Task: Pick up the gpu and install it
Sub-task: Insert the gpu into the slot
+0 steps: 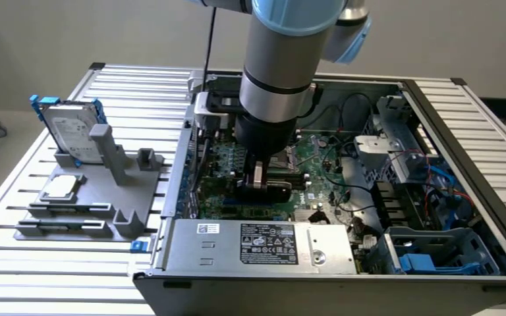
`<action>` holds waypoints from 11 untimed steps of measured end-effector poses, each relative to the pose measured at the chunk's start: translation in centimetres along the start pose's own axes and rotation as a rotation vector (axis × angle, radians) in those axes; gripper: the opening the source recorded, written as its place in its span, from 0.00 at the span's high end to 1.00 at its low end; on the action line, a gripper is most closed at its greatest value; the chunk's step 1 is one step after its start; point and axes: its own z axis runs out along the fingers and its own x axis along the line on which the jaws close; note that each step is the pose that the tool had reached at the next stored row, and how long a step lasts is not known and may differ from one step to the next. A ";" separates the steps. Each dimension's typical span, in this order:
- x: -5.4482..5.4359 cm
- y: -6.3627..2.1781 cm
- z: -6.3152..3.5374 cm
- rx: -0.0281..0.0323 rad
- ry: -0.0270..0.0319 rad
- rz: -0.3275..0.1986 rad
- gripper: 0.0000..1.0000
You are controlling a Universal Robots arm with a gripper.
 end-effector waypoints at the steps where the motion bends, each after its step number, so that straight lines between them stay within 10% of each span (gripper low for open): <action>1: 0.0 0.00 0.03 0.0000 0.0000 0.000 0.74; 11: -0.1 0.00 0.33 -0.0008 -0.0011 -0.002 0.74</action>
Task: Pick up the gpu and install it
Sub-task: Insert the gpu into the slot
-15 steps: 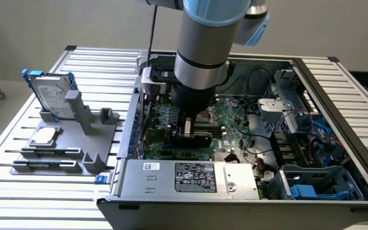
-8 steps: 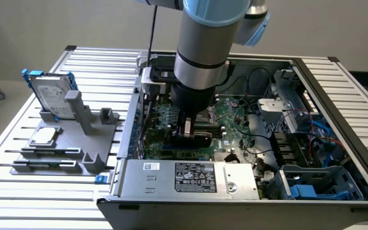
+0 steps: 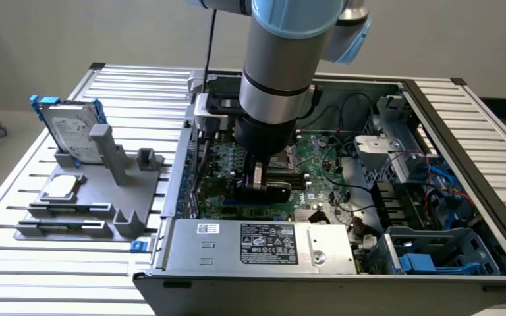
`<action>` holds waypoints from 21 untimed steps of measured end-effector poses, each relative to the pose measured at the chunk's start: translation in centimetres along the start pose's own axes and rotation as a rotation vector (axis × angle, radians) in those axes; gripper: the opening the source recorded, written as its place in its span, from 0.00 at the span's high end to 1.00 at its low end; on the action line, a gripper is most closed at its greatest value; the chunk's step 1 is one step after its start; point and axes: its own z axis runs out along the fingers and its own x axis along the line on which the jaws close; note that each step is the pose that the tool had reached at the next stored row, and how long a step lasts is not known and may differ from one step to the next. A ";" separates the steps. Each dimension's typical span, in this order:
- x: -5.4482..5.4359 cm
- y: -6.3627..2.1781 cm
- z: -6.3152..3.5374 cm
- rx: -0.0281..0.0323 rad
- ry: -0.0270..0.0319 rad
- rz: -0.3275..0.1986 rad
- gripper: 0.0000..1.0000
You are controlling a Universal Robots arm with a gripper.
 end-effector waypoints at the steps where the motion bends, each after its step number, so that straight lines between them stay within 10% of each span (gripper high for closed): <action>1: 0.0 0.00 0.02 -0.0002 -0.0002 0.000 0.74; 21: 0.0 -0.05 0.46 -0.0112 -0.0018 -0.004 0.74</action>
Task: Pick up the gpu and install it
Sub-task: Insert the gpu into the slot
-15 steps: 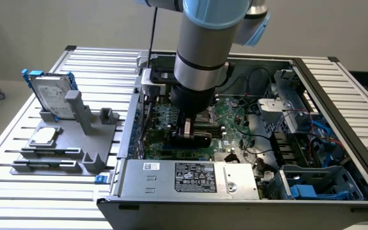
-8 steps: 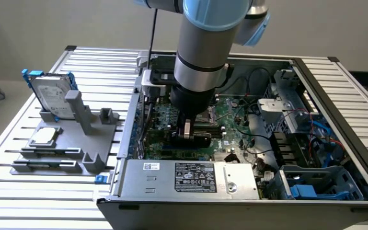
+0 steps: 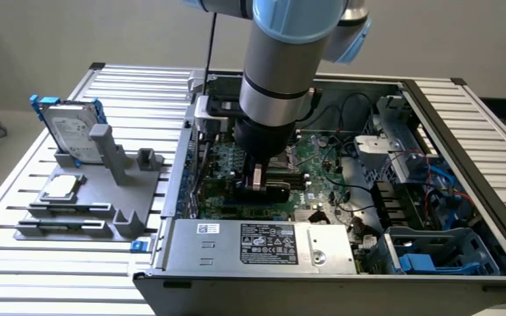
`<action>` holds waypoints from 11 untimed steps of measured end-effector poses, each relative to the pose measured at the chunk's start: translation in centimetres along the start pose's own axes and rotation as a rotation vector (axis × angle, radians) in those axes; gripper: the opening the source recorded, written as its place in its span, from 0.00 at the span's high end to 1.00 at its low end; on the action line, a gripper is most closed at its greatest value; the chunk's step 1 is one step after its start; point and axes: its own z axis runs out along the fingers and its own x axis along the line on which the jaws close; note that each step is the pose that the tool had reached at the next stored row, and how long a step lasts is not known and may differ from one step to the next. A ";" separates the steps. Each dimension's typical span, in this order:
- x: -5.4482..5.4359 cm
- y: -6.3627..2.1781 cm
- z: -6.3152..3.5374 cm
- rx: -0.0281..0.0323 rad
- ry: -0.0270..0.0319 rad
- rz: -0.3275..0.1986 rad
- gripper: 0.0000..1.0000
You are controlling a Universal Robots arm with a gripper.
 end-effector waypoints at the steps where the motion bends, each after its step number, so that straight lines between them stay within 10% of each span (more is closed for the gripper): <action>1: 0.0 0.00 -0.05 -0.0021 -0.0001 0.000 0.74; 11: 0.0 0.01 -0.33 -0.0096 0.0013 -0.003 0.74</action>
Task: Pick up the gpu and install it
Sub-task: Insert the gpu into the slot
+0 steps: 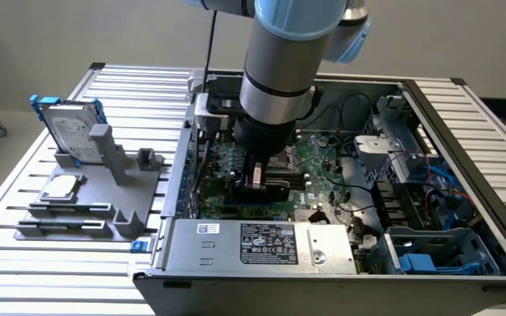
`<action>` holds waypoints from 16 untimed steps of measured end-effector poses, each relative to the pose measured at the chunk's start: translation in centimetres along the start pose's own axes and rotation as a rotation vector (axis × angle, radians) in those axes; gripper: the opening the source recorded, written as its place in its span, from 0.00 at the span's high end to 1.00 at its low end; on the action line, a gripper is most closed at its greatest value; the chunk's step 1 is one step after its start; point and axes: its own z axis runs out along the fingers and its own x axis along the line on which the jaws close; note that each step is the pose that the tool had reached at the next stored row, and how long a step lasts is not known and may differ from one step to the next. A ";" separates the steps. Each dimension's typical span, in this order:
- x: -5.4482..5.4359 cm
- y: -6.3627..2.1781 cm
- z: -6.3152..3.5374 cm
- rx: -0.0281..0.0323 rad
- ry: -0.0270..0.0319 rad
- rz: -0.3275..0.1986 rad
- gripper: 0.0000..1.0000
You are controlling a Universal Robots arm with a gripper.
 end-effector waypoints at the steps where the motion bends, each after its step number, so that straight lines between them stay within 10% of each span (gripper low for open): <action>1: 0.0 -0.02 0.06 -0.0001 -0.0001 -0.001 0.74; 16: 0.0 -0.24 0.27 -0.0068 -0.0055 -0.012 0.74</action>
